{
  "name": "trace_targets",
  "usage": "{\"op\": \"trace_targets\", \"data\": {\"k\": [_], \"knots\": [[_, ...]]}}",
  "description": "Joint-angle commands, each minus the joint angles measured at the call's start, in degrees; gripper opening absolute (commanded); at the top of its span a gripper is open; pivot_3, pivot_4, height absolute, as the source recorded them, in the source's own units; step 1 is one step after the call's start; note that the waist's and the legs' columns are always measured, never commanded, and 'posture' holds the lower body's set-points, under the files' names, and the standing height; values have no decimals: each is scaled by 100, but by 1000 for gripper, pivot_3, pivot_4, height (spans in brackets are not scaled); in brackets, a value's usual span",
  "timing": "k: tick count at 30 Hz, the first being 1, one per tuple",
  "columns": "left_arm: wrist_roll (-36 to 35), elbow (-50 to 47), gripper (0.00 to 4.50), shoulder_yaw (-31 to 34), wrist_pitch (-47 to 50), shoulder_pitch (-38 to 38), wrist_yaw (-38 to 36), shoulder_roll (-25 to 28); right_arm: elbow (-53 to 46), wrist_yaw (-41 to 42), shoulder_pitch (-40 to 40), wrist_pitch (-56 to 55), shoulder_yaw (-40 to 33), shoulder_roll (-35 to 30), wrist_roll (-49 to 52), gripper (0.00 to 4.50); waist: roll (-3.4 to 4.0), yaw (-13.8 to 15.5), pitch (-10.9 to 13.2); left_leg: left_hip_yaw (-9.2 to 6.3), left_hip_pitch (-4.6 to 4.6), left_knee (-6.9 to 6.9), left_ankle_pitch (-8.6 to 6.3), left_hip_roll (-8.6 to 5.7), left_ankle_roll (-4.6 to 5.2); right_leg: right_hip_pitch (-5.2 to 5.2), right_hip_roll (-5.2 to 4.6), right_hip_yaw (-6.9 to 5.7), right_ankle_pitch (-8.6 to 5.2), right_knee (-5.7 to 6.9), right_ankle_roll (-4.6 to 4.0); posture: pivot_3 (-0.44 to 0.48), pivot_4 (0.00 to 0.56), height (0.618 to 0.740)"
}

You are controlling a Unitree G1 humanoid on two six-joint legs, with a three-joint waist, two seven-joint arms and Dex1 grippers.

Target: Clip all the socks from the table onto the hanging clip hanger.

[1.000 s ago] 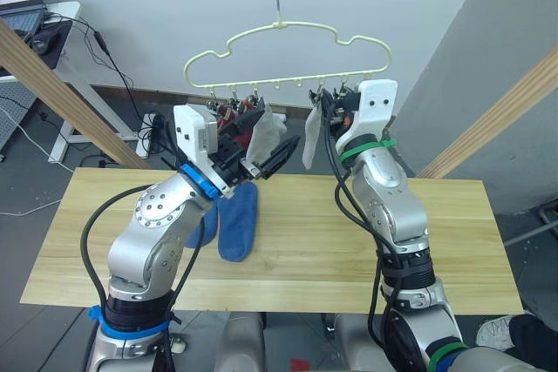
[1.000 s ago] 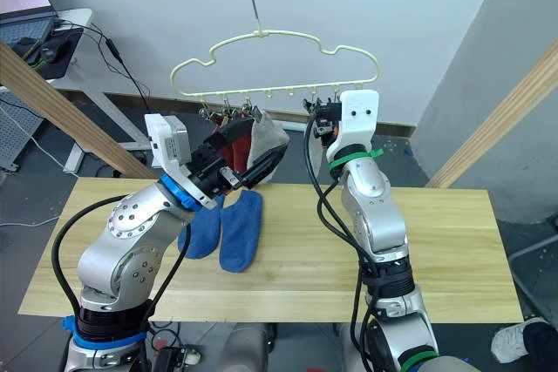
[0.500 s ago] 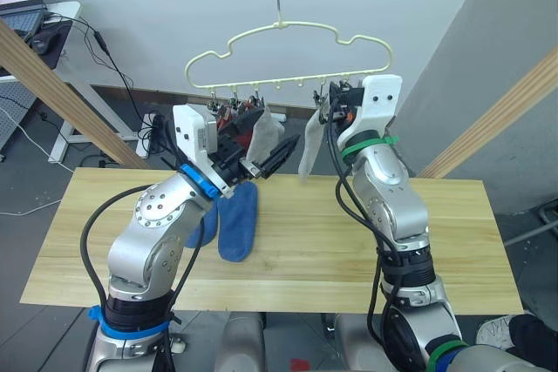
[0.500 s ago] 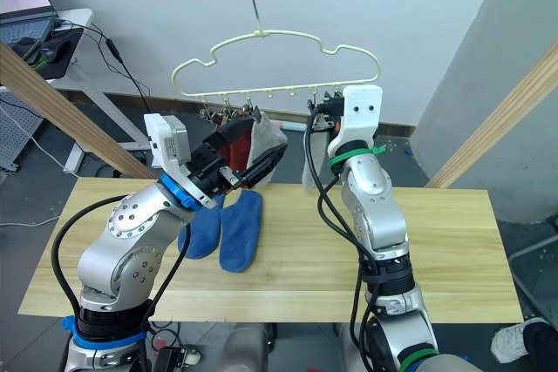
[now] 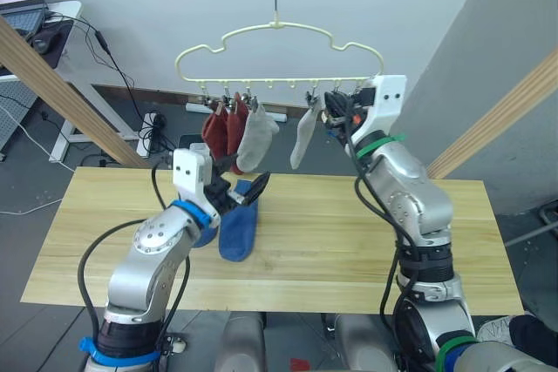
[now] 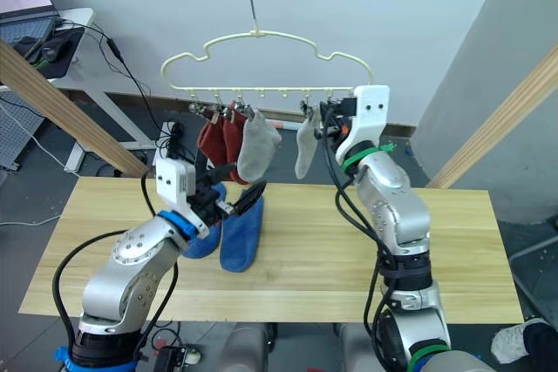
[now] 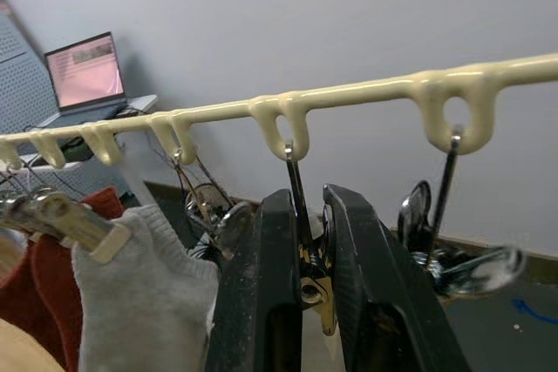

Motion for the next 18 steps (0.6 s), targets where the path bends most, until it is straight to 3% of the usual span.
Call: {"op": "trace_targets", "data": {"k": [1,9,18], "knots": [[154,-116,4235,33,-362,15,-37,2,-352,253,-17,123,67,-212,151,256,0,8,0,0,0,0,0,0,0,0,0,1,0,0,0,79,315,740],[125,-256,4235,32,-484,-32,-4,-211,-189,28,38,-416,416,-374,-507,256,0,-26,0,4,0,-1,0,0,0,-1,0,4,0,-2,1,84,308,740],[14,-661,4235,-19,-485,-90,-123,-292,-143,-383,226,-774,593,-126,-992,87,0,-20,0,4,0,0,0,0,-1,0,0,5,0,0,1,93,303,740]]}}
